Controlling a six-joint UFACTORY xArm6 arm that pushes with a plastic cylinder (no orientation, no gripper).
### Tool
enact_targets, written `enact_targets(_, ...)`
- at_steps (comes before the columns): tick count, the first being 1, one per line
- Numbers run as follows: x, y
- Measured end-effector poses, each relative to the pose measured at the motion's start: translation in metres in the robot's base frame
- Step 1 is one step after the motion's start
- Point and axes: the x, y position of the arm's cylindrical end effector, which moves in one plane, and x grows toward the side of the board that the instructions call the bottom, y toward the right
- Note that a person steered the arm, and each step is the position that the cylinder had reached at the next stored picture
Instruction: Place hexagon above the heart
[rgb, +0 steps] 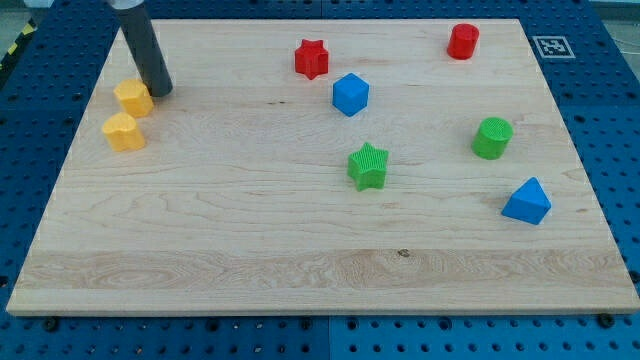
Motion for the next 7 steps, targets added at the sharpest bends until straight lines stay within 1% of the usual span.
enact_targets(1,-0.004,0.000)
enact_targets(2,-0.024,-0.015)
enact_targets(4,-0.007,-0.019)
enact_targets(7,0.001,-0.018)
